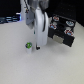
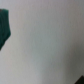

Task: Open the kcup holder, insert the kcup into the holder, and close the kcup holder

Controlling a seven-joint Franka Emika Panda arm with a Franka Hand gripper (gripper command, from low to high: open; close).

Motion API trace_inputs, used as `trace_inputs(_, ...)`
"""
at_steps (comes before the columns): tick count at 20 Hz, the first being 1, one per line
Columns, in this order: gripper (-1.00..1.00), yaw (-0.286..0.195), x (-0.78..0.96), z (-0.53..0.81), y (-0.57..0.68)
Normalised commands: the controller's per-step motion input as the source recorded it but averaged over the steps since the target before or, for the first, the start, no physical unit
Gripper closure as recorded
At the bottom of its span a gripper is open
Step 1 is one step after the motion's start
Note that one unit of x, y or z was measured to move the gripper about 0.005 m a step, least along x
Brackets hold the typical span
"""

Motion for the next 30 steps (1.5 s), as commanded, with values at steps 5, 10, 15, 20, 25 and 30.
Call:
trace_inputs(5, -1.00, -0.296, -0.33, -0.39, -0.44)
trace_inputs(10, -1.00, -0.288, -0.14, -0.38, -0.40)
trace_inputs(15, -1.00, -0.183, -0.05, -0.25, -0.09)
trace_inputs(20, -1.00, -0.089, -0.04, -0.01, 0.02)
trace_inputs(25, -1.00, 0.000, -0.18, 0.27, 0.32)
trace_inputs(30, -1.00, -0.051, -0.48, 0.08, 0.12)
